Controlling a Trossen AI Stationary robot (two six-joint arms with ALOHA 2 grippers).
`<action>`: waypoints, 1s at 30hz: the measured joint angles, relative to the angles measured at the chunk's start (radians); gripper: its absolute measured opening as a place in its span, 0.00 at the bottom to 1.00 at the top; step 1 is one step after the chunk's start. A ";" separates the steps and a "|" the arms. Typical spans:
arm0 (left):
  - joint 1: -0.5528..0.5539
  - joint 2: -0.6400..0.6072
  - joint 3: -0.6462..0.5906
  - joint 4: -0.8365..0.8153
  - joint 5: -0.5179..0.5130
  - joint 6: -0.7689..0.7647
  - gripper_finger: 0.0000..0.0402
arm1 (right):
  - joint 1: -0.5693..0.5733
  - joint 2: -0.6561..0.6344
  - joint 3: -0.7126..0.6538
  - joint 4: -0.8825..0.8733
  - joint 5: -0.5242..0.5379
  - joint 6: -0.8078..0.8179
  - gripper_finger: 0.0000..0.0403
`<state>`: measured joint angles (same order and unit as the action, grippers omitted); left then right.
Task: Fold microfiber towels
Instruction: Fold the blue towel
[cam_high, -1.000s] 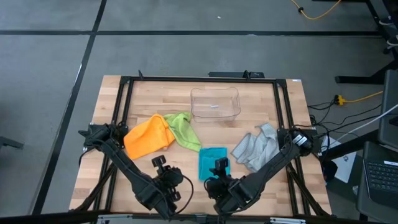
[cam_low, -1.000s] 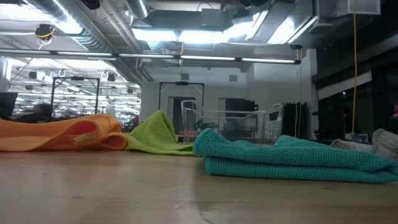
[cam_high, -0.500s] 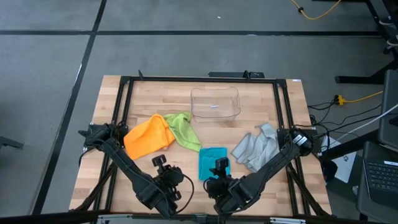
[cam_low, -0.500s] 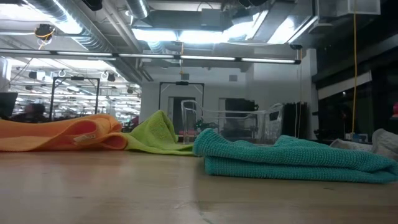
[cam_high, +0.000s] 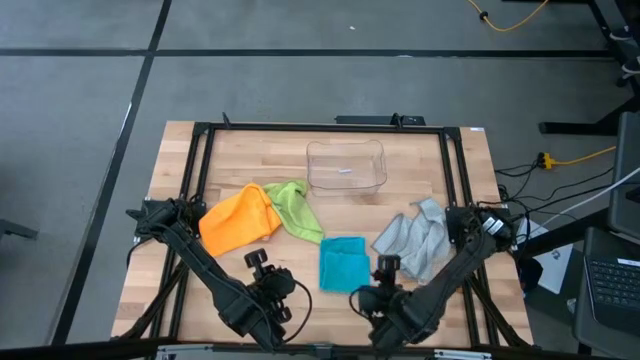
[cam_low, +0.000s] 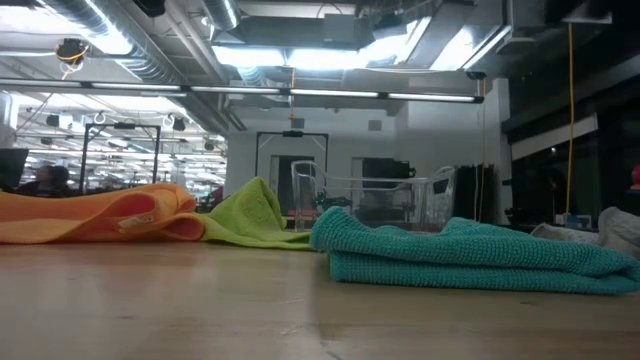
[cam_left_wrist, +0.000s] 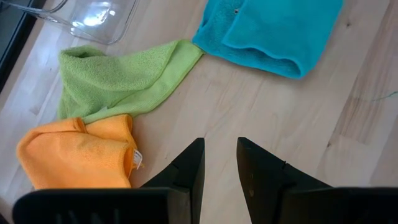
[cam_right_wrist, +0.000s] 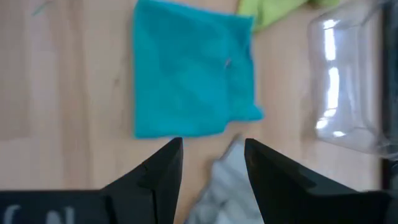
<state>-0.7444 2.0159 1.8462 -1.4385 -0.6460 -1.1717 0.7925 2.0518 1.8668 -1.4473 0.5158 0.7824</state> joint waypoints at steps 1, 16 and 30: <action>0.000 0.000 0.000 0.004 0.000 0.000 0.21 | 0.011 0.000 0.000 0.007 -0.019 -0.008 0.44; 0.000 0.000 0.000 0.130 0.017 0.003 0.21 | 0.116 -0.100 -0.071 -0.095 -0.063 0.110 0.44; 0.000 0.000 0.000 0.132 0.021 0.031 0.21 | 0.123 -0.614 -0.819 0.558 -0.182 0.497 0.44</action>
<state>-0.7448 2.0159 1.8462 -1.3067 -0.6250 -1.1412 0.9154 1.4378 1.0474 -0.8898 0.3334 1.2791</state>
